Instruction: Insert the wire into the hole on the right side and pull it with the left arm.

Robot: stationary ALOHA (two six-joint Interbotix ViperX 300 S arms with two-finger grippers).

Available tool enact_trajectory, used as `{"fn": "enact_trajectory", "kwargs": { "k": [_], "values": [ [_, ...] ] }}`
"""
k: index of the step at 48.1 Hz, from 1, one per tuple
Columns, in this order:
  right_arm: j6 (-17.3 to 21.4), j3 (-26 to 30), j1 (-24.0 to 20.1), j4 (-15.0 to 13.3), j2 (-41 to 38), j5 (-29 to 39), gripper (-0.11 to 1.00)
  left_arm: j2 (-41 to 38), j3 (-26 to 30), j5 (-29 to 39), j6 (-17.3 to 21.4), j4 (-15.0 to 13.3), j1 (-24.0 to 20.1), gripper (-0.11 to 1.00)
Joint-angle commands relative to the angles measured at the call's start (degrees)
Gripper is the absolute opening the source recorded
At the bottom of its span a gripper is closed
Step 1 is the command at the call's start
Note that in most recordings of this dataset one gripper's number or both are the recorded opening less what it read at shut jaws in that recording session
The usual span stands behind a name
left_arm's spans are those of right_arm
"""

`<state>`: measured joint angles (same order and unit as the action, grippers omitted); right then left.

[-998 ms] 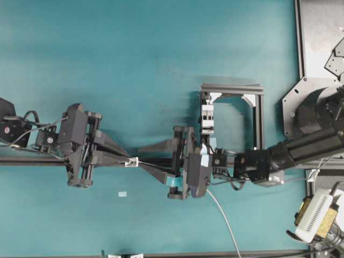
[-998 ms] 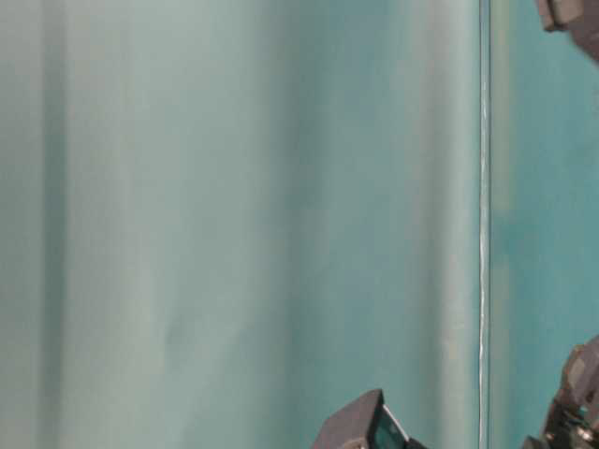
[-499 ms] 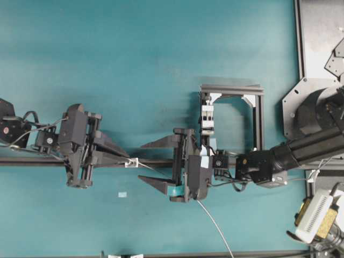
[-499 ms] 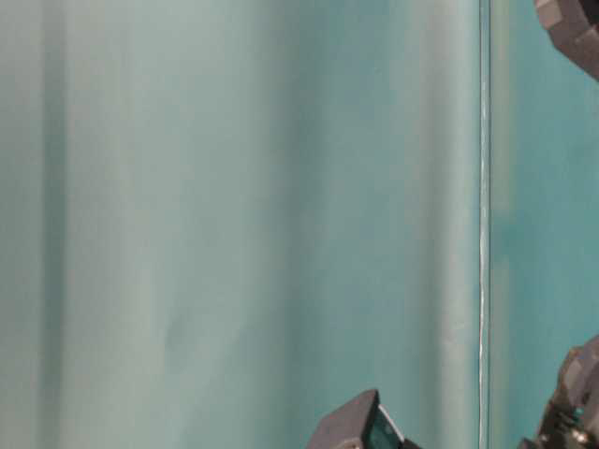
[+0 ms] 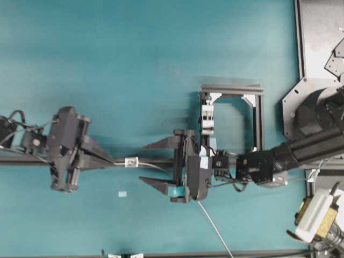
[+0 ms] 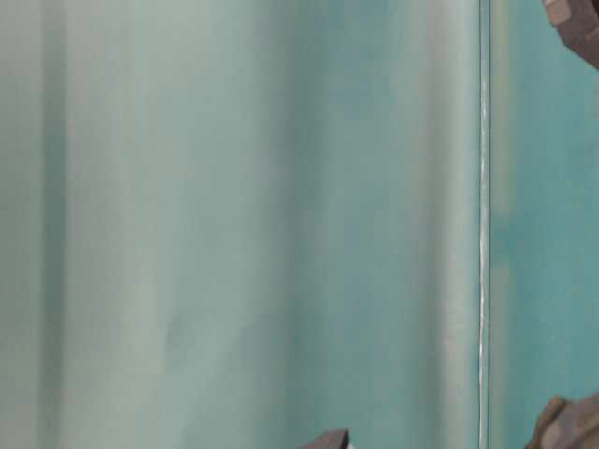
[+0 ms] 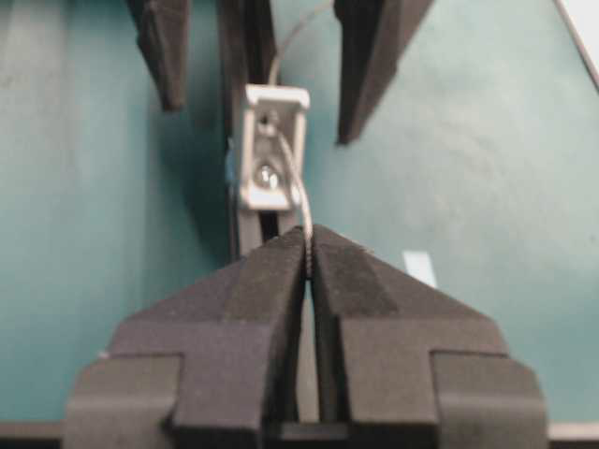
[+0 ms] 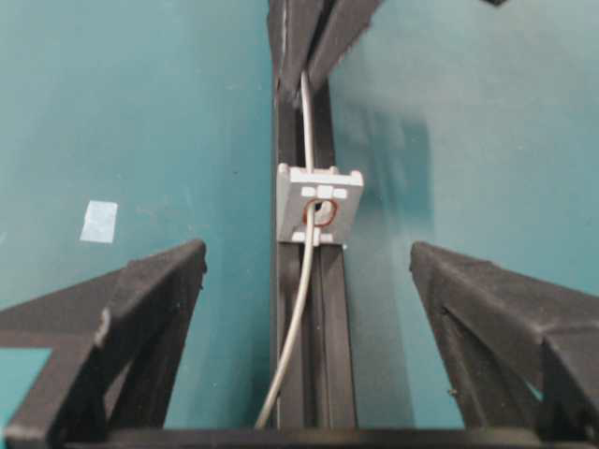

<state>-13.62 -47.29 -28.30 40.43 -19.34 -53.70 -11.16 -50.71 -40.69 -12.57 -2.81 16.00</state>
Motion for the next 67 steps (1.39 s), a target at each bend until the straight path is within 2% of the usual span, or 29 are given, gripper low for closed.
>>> {"fn": "enact_trajectory", "kwargs": {
  "k": [1,17,67],
  "values": [
    [0.1,0.3,-0.4,0.0,1.9,-0.3,0.95,3.9,-1.1,0.1,-0.2,0.1,0.6,-0.1],
    [0.1,0.3,-0.4,-0.2,1.9,-0.2,0.95,10.3,-8.1,0.2,-0.3,0.1,1.1,-0.1],
    [0.2,0.7,-0.4,-0.2,1.9,1.2,0.95,20.2,-20.7,0.3,0.1,0.4,3.0,-0.1]
  ]
}}
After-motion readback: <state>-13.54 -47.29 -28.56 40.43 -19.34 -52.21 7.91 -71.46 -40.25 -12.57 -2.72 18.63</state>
